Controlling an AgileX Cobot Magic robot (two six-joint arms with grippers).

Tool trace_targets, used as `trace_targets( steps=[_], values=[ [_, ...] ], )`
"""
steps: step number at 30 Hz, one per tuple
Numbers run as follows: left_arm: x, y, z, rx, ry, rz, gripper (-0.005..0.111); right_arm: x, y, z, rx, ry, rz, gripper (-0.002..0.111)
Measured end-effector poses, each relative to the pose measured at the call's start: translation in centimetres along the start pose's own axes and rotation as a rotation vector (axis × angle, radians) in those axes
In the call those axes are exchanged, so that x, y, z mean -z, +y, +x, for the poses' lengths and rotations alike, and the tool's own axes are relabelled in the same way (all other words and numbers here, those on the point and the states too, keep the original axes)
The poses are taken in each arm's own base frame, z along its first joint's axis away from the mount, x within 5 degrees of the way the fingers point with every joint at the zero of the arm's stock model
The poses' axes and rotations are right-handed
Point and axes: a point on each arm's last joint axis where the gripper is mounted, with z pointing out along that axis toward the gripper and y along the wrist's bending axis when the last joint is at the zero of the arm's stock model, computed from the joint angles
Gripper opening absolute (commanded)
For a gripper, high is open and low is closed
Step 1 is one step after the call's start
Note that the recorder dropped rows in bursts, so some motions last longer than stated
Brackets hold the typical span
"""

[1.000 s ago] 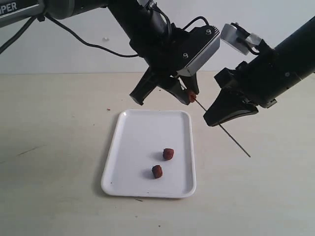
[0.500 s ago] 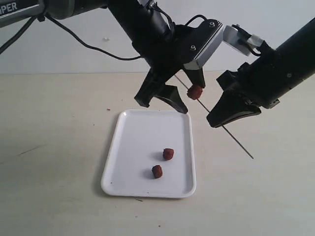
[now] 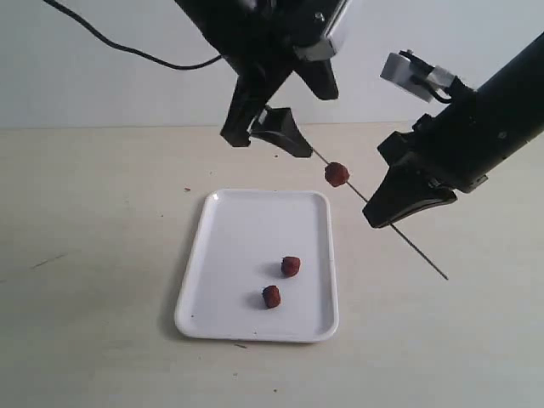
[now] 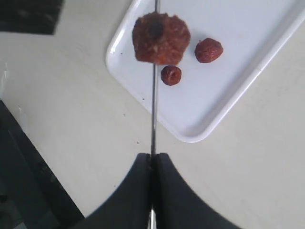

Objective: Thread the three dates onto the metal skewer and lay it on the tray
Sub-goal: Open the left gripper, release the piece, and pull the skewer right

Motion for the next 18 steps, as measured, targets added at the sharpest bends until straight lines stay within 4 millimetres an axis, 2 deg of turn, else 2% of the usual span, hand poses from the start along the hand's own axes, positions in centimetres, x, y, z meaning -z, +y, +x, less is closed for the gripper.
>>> trace_targets(
  steps=[3, 6, 8, 10, 13, 18],
  values=[
    [3.0, 0.2, 0.9, 0.157, 0.01, -0.043, 0.073, 0.6, -0.3, 0.3, 0.009, -0.021, 0.099, 0.0],
    [5.5, 0.5, 3.1, 0.504, 0.019, -0.1, 0.073, 1.9, 0.3, 1.3, 0.018, -0.039, 0.172, 0.0],
    [6.5, 0.5, 4.1, 0.784, 0.013, -0.129, 0.073, 2.4, 0.9, 2.6, 0.014, -0.051, 0.199, 0.0],
    [6.8, 0.5, 4.6, 0.986, 0.023, -0.145, 0.073, 3.0, 1.5, 4.1, 0.012, -0.062, 0.232, 0.0],
    [6.9, 0.5, 4.9, 1.083, 0.032, -0.156, 0.073, 3.7, 2.0, 5.7, 0.013, -0.069, 0.276, 0.0],
    [6.9, 0.5, 4.8, 1.12, 0.019, -0.15, 0.073, 4.7, 2.8, 7.7, -0.002, -0.088, 0.35, 0.0]
  ],
)
